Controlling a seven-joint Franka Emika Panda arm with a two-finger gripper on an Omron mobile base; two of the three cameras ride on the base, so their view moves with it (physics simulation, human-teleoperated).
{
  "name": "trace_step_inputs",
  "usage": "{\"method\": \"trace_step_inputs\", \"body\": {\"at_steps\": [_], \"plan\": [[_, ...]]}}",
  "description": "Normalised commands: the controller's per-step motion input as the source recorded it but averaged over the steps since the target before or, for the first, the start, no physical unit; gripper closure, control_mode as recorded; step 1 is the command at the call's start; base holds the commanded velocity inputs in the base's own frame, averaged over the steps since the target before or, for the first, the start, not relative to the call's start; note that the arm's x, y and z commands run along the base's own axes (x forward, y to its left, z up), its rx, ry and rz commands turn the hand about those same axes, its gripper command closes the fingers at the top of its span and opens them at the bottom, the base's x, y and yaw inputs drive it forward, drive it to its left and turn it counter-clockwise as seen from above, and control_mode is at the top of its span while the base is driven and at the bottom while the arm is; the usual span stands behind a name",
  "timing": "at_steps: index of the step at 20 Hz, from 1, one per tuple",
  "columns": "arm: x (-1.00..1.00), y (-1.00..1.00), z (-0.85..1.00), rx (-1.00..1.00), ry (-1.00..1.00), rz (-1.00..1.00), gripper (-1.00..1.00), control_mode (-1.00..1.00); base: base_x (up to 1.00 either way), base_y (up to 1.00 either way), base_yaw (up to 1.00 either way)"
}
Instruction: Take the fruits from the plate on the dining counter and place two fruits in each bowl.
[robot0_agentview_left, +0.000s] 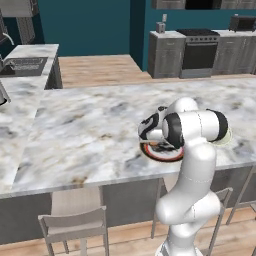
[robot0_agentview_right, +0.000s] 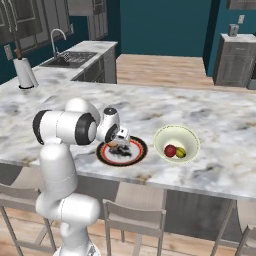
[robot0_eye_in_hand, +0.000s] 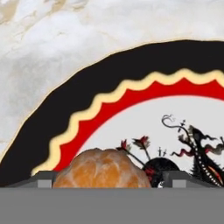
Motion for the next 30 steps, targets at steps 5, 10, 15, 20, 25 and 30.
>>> {"method": "trace_step_inputs", "body": {"at_steps": [5,10,15,20,25,30], "plan": [[-0.10,0.01,0.16,0.00,-0.01,0.00,1.00,-1.00,0.00,0.00,0.00],[-0.68,0.00,0.95,0.00,-0.01,0.00,1.00,-1.00,0.00,0.00,0.00],[-0.86,0.00,1.00,0.00,0.00,0.00,1.00,-1.00,0.00,0.00,0.00],[-0.50,-0.01,1.00,0.00,0.00,0.00,1.00,-1.00,0.00,0.00,0.00],[-0.67,-0.04,0.76,0.00,0.00,0.00,1.00,-1.00,0.00,0.00,0.00],[-0.85,-0.06,0.27,0.00,-0.01,0.00,1.00,-1.00,0.00,0.00,0.00]]}}
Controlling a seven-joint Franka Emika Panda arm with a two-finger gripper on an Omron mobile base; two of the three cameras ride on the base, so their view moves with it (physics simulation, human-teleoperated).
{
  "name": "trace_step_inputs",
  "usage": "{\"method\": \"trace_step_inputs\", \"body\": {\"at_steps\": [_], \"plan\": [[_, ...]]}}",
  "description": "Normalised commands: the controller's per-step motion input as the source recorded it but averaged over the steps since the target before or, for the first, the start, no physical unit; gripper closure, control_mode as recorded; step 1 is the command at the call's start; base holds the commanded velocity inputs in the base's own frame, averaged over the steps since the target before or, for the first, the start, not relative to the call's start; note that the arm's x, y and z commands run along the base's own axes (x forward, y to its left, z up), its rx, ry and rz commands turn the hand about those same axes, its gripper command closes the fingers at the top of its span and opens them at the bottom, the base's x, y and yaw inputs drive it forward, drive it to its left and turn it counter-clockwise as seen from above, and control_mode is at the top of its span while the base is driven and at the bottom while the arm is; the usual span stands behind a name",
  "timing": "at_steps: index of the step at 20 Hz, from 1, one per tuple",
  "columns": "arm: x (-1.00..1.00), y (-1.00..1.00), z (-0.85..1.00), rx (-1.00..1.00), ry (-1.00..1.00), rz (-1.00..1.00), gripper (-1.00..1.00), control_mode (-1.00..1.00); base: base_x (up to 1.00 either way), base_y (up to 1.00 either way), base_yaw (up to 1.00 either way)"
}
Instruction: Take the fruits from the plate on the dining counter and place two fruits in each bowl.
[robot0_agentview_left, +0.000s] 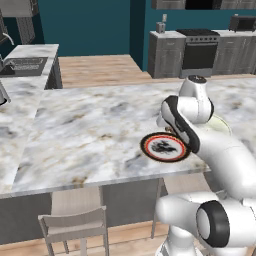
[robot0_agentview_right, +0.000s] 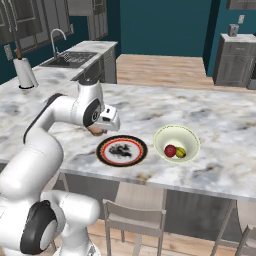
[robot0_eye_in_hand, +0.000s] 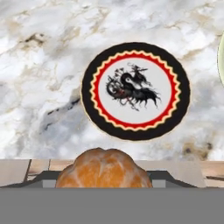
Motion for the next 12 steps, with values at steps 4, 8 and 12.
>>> {"method": "trace_step_inputs", "body": {"at_steps": [4,8,12], "plan": [[-0.53,0.00,0.09,-0.03,-0.12,0.00,1.00,-1.00,0.00,0.00,0.00],[-0.25,0.00,0.20,-0.02,-0.11,-0.01,1.00,-1.00,0.00,0.00,0.00],[-0.24,0.00,0.11,-0.02,-0.06,-0.03,1.00,-1.00,0.00,0.00,0.00]]}}
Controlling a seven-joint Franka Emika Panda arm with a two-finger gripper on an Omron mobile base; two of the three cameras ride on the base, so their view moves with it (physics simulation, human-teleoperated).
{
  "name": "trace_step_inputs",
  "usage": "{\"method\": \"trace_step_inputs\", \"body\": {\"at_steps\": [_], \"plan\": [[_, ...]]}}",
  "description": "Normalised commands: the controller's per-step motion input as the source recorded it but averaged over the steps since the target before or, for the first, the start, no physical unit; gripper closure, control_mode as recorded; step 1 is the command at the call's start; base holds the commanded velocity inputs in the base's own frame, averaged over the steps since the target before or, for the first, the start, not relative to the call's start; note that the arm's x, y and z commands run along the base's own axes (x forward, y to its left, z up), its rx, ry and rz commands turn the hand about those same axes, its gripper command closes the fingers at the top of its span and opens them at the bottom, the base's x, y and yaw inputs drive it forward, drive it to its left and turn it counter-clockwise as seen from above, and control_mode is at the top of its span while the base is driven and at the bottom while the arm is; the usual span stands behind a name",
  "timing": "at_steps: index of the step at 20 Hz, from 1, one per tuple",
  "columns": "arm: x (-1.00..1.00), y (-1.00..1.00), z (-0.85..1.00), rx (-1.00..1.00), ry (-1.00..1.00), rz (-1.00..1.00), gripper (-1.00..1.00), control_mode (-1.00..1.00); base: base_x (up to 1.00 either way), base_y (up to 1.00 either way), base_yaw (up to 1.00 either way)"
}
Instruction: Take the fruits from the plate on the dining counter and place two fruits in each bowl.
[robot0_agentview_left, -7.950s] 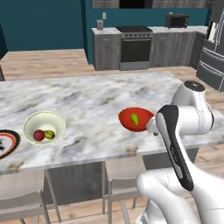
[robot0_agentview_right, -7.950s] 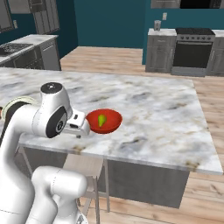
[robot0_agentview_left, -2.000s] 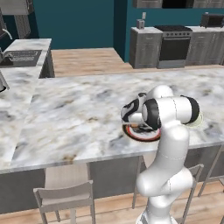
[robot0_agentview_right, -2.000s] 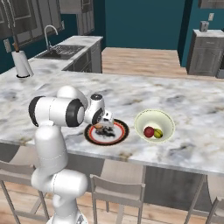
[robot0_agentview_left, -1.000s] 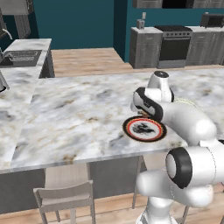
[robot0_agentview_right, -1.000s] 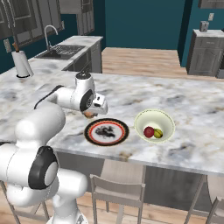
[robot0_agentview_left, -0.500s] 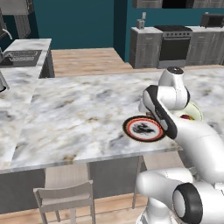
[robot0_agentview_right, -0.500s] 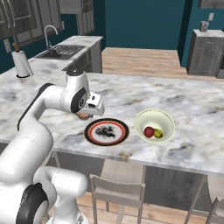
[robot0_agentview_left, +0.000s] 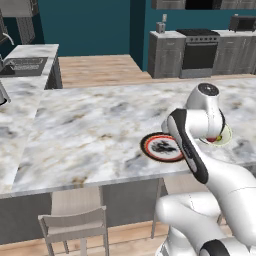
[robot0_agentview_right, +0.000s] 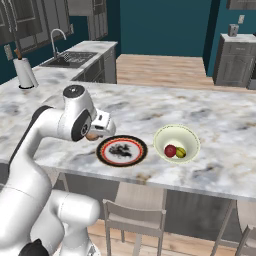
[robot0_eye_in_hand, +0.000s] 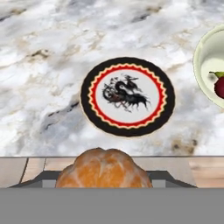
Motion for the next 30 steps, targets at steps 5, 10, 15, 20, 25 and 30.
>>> {"method": "trace_step_inputs", "body": {"at_steps": [5,10,15,20,25,30], "plan": [[-0.09,0.00,0.02,0.00,0.00,-0.02,1.00,1.00,-0.43,-0.24,-0.01],[0.00,0.00,0.00,0.00,0.00,0.00,1.00,1.00,-0.72,-0.96,-0.04],[0.00,0.00,0.00,0.00,0.00,0.00,1.00,1.00,0.00,-1.00,-0.05],[0.00,0.00,0.00,0.00,0.00,0.00,1.00,1.00,0.00,-1.00,-0.03],[0.00,0.00,0.00,0.00,0.00,0.00,1.00,1.00,0.00,-1.00,-0.03],[0.00,0.00,0.00,0.00,0.00,0.00,1.00,1.00,0.07,-1.00,-0.02]]}}
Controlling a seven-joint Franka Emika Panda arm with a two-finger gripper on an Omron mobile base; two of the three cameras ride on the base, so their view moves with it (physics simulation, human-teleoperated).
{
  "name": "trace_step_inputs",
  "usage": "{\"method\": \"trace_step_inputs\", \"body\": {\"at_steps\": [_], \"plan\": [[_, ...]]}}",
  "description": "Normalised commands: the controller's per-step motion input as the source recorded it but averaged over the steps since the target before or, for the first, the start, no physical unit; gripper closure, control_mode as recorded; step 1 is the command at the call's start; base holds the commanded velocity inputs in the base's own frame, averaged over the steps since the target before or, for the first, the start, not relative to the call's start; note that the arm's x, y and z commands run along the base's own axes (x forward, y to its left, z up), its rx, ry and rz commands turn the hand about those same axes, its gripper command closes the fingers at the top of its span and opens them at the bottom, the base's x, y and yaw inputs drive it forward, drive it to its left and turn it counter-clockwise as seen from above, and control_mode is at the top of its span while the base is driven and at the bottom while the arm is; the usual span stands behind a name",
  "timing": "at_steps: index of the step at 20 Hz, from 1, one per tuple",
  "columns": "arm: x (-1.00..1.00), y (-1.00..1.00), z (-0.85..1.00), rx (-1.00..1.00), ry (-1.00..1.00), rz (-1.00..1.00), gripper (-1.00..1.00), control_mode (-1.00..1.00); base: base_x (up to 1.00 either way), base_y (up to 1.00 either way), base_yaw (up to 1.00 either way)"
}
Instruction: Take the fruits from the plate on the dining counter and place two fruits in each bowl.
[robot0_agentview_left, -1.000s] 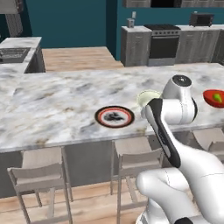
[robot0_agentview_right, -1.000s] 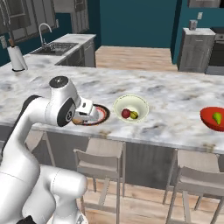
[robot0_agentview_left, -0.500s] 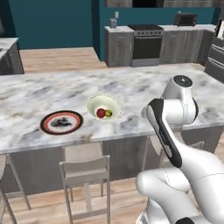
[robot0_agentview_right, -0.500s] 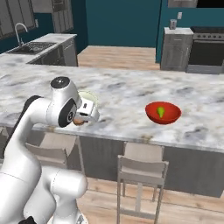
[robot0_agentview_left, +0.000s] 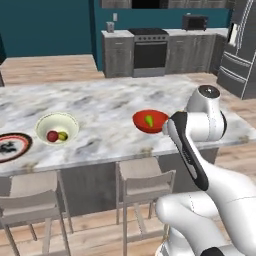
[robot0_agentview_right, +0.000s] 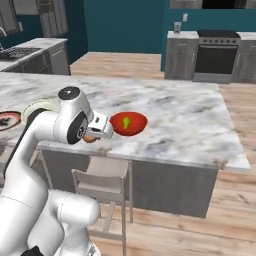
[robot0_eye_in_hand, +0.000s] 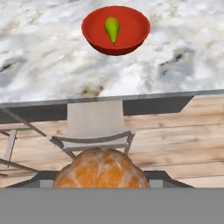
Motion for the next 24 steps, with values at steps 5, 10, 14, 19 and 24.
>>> {"method": "trace_step_inputs", "body": {"at_steps": [5,10,14,19,24], "plan": [[0.00,0.00,0.00,0.00,0.00,0.00,1.00,1.00,0.18,-0.74,-0.05],[0.00,0.00,0.00,0.00,0.00,0.00,1.00,1.00,0.42,-0.03,0.00],[0.00,0.00,0.00,0.00,0.00,0.00,1.00,1.00,0.53,0.61,0.02],[0.00,0.00,0.00,0.00,0.00,0.00,1.00,1.00,0.54,0.35,0.02],[0.00,0.00,0.00,0.00,0.00,0.00,1.00,1.00,0.47,-0.05,0.01]]}}
